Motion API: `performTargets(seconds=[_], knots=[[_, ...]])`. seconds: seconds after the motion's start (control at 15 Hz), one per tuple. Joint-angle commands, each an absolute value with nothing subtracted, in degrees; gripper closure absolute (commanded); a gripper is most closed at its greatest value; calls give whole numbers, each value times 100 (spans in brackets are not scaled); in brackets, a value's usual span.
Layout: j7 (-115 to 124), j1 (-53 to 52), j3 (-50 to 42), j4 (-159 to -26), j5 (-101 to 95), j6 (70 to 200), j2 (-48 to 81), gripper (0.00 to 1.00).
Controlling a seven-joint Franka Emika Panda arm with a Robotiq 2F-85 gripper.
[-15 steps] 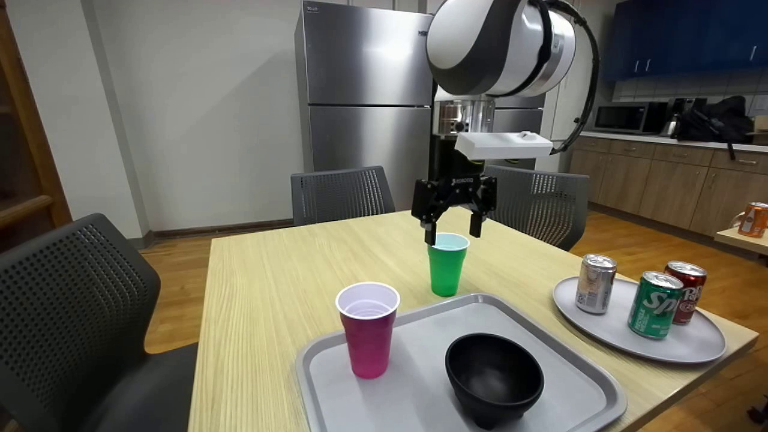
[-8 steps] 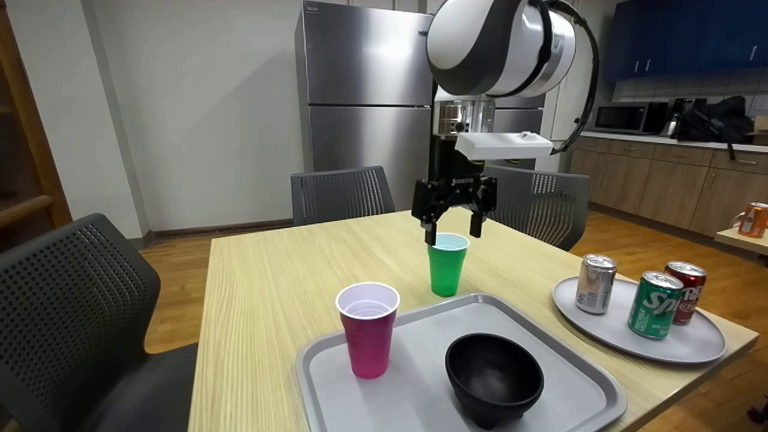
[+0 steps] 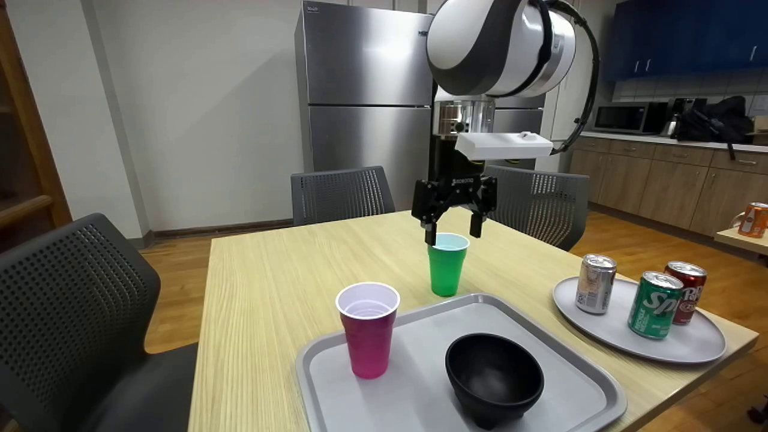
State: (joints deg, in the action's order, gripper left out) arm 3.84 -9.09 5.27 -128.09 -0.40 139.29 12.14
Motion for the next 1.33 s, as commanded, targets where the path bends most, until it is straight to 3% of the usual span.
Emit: performTargets(seconds=[0.0, 1.27], knots=[[491, -915, 571, -12833, -154, 13922, 1152, 0], [1153, -1559, 914, -12567, -144, 14673, 1762, 0]])
